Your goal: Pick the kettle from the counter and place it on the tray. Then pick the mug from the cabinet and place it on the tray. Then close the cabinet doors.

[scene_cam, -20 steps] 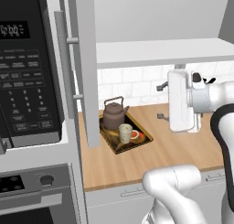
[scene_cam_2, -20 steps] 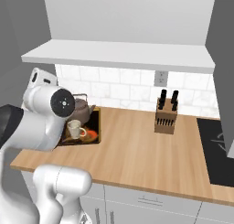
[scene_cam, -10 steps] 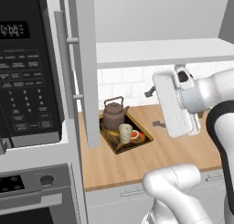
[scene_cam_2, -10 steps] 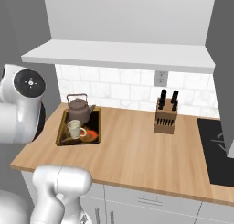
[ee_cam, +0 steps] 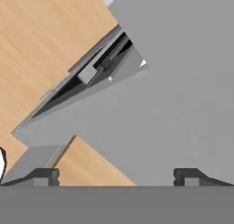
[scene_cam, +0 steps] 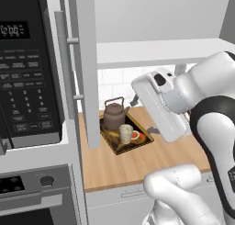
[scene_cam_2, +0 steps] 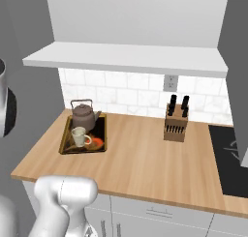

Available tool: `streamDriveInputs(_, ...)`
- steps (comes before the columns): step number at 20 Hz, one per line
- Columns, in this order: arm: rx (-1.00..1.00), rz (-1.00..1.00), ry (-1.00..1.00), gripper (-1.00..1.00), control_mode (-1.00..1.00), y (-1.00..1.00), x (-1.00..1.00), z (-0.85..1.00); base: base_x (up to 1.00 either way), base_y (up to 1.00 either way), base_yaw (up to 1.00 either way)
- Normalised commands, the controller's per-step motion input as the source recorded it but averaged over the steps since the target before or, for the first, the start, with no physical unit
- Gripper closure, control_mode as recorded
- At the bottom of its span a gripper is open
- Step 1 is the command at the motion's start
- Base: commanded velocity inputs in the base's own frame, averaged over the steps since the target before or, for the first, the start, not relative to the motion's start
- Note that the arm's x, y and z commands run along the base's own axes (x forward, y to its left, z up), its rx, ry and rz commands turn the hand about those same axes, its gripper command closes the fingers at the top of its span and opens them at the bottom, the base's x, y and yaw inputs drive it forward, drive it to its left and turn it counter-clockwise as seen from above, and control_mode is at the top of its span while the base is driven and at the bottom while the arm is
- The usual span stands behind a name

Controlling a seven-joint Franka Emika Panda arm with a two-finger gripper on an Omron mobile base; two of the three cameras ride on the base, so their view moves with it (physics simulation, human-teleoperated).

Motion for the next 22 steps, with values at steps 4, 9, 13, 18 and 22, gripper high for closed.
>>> streamDriveInputs(4,-0.17,0.06,0.00,-1.00,-1.00,0.07,-0.32,0.03,0.00,0.00,0.00)
streamDriveInputs(9,-0.02,0.04,0.00,-1.00,-1.00,0.00,-0.45,0.08,0.00,0.00,0.00)
streamDriveInputs(13,0.08,0.00,0.00,-1.00,-1.00,0.22,-0.39,0.06,0.00,0.00,0.00)
streamDriveInputs(18,0.21,0.00,-0.02,-1.00,-1.00,0.31,-0.39,0.07,0.00,0.00,0.00)
streamDriveInputs(22,0.21,0.00,-0.15,-1.00,-1.00,0.34,-0.47,0.01,0.00,0.00,0.00)
